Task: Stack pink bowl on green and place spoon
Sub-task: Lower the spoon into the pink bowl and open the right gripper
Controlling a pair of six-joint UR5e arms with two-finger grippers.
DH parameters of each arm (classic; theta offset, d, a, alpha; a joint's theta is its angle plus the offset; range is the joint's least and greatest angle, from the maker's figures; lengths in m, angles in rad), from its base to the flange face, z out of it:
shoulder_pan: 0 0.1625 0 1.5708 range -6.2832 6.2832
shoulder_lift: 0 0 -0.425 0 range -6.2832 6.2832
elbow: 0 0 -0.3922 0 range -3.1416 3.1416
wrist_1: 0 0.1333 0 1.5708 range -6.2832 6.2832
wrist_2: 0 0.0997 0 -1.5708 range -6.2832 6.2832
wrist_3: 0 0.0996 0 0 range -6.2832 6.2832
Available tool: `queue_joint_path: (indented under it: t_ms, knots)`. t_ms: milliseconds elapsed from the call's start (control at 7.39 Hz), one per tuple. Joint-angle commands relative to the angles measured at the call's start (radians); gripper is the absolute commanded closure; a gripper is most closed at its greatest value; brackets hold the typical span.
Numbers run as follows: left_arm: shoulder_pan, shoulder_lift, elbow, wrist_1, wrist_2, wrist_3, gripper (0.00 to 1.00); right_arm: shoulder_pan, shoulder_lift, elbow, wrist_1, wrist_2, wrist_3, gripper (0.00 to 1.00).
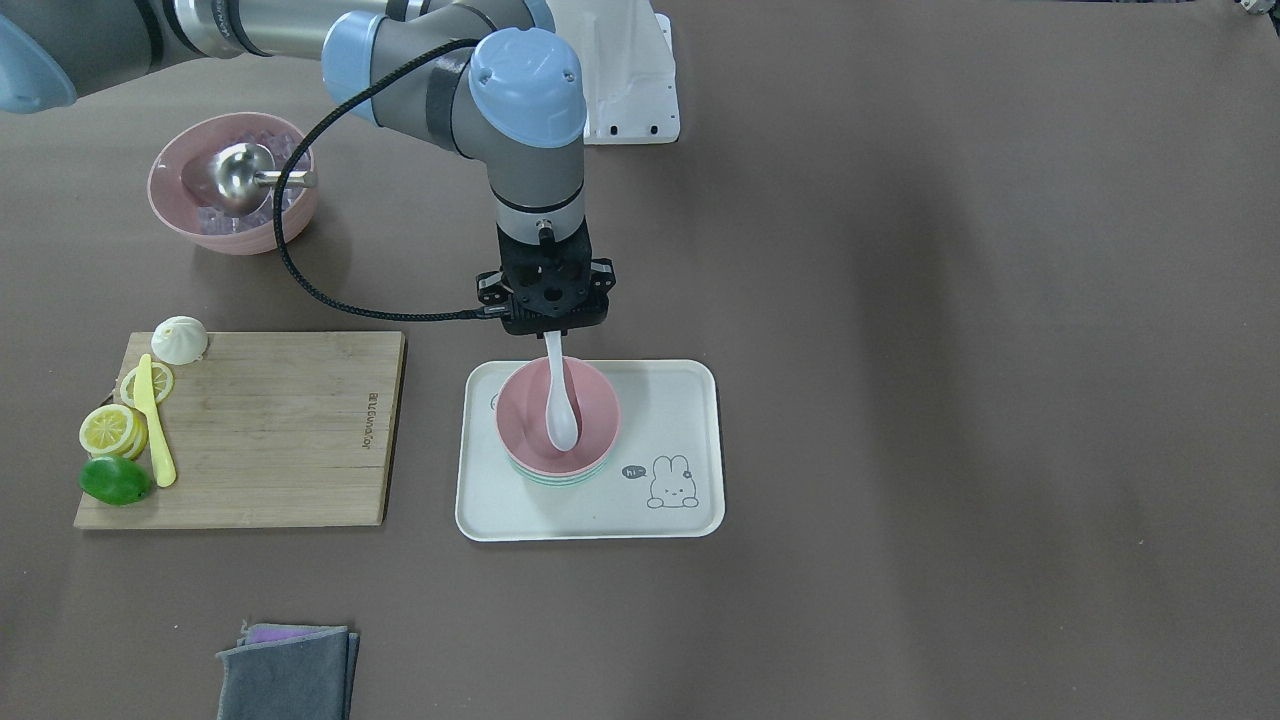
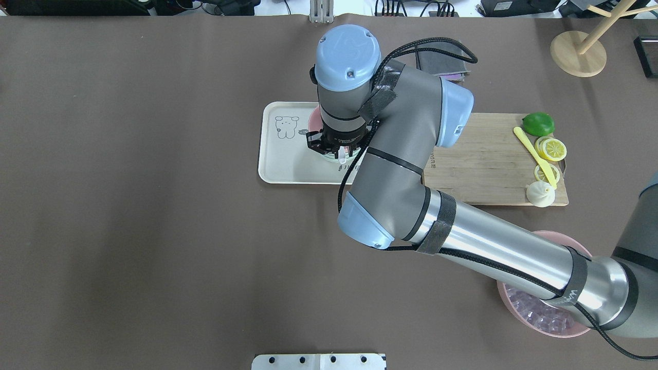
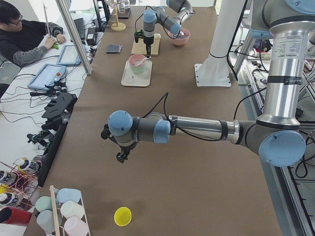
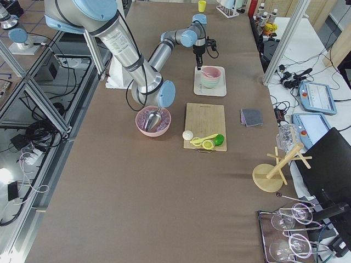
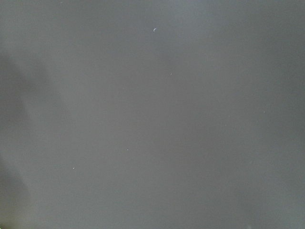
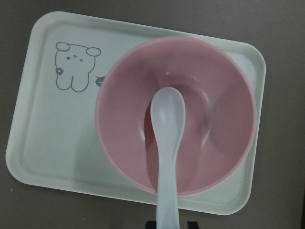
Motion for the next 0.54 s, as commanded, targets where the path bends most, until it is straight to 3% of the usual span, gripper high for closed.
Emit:
queue_joint_path:
  t_ms: [0,406]
  knots:
    - [0.0,-0.001,0.0,0.003,0.002,-0.002,0.01,0.007,0.002,0.001,-0.001,-0.001,-0.008,0.01]
    - [-0.008,0.031,-0.017,0.009,0.053,-0.212,0.01,0.136,-0.02,0.003,-0.002,0.102,-0.025,0.0]
